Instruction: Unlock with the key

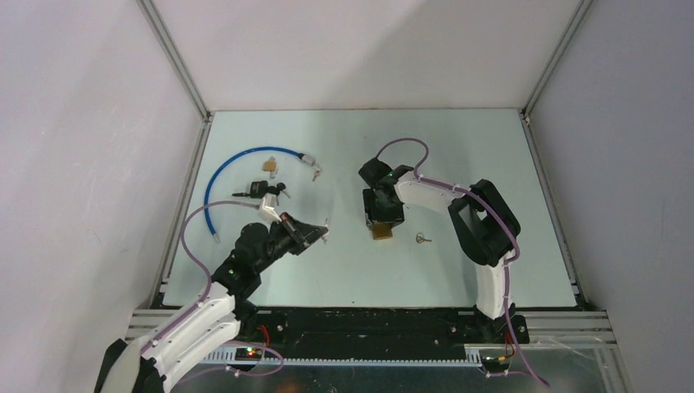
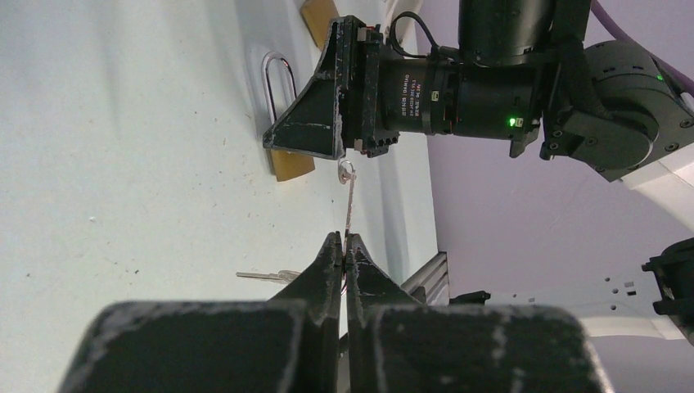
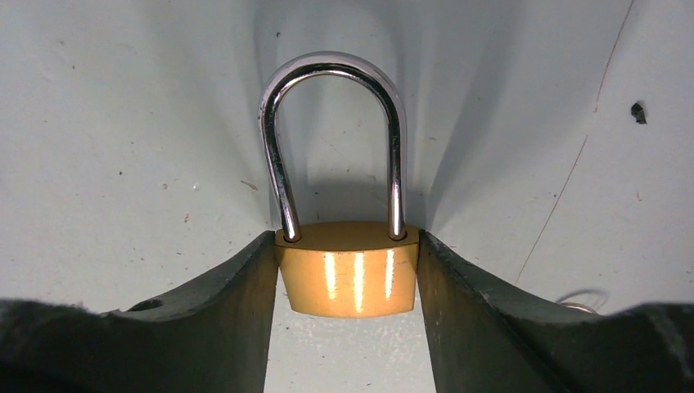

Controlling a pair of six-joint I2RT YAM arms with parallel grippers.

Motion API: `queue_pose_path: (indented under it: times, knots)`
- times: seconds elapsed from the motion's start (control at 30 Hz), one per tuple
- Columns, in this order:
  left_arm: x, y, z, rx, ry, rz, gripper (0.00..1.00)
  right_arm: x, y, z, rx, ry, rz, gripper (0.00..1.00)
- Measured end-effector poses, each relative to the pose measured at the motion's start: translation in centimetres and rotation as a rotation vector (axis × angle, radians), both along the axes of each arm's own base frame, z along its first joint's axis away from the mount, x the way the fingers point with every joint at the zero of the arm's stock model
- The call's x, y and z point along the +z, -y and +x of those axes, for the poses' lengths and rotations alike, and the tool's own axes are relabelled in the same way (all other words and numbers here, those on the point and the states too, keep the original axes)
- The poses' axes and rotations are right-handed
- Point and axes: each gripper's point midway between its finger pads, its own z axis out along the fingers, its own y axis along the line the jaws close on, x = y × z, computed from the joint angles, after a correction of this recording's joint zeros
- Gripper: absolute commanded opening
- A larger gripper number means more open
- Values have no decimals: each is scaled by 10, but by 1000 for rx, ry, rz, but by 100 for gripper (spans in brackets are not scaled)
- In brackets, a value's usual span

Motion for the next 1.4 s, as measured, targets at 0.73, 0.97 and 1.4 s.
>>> queue_pose_path:
  times: [0.73, 0.97, 1.4]
  knots:
    - [33, 87, -8, -314, -33, 79, 0, 158, 18, -11, -406, 207, 333, 0]
    - [49, 102, -13, -366, 36, 188, 0, 169, 25, -20, -500, 203, 388, 0]
    - [39, 115, -19, -411, 41, 317, 0, 181, 23, -26, -546, 205, 481, 0]
